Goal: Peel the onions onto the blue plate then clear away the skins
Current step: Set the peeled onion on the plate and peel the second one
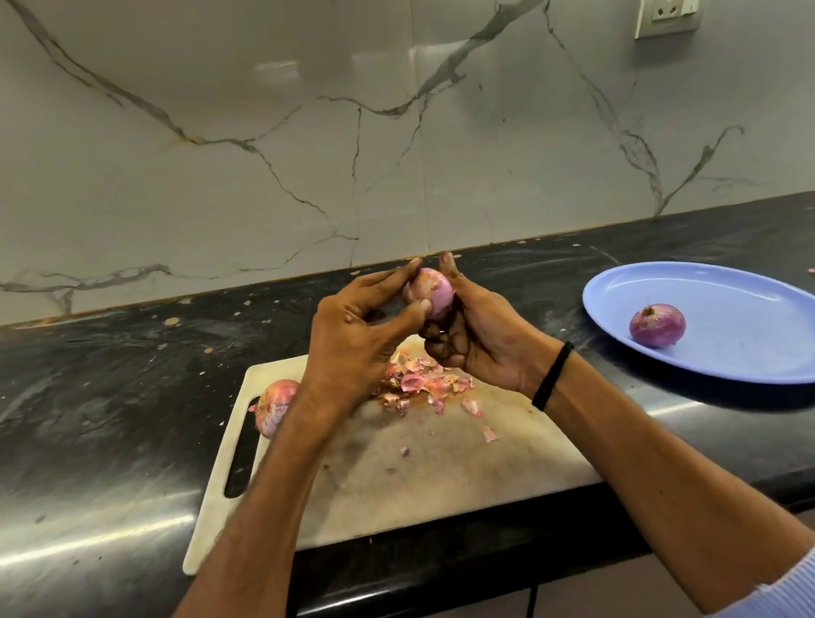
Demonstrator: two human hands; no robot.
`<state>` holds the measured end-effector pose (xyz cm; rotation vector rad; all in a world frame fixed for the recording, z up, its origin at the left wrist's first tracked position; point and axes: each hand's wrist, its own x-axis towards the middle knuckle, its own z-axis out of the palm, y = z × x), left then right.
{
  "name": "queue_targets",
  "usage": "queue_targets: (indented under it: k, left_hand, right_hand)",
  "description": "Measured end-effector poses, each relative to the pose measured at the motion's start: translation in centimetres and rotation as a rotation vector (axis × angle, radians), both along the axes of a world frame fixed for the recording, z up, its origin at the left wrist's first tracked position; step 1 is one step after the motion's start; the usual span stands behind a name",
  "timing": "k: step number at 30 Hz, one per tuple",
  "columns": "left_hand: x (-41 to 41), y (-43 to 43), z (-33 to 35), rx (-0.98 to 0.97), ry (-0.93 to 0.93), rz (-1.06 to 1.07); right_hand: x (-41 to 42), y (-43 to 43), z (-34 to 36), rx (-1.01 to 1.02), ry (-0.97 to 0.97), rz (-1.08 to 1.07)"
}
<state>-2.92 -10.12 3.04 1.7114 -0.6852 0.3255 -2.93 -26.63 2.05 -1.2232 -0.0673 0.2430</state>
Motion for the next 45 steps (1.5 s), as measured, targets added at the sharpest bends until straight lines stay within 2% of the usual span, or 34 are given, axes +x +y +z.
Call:
queue_targets:
  k: [8, 20, 23, 25, 27, 30, 33, 38, 45]
  left_hand:
    - [0.4, 0.1, -0.7, 0.103, -0.284, 0.232]
    - [1.0, -0.6, -1.7, 0.333, -0.543, 0.480]
    - [0.6, -0.6, -1.5, 0.291, -0.470, 0.450]
    - [0.1, -0.4, -1.1, 0.143, -0.345, 0.397]
    - [-0.1, 0.1, -0.8, 0.029, -0.252, 0.434]
    - [0.3, 0.7, -0.7, 0.009, -0.137, 0.553]
    - [0.6, 0.9, -0.7, 0.031, -0.136, 0.619]
    - [0.6, 0.0, -0.4, 0.094, -0.183, 0.451]
    - [0.4, -0.6, -0.8, 0.238, -0.275, 0.173]
  right_hand:
    - [0.1, 0.1, 0.0, -0.002, -0.071, -0.015]
    - [0.0, 0.6, -0.2, -0.156, -0.170, -0.130]
    - [-0.4, 0.9, 0.1, -0.082, -0.115, -0.099]
    - [-0.5, 0.7, 0.4, 0.010, -0.054, -0.095]
    - [-0.5, 0.5, 0.7, 0.090, 0.004, -0.081]
    - [-0.6, 0.1, 1.0, 0.165, 0.033, -0.027]
    - [-0.9, 0.2, 1.3, 0.173, 0.045, -0.004]
    - [-1.1, 0.1, 1.4, 0.151, 0.077, -0.006]
    - [-1.0, 0.3, 1.1, 0.022, 0.133, -0.053]
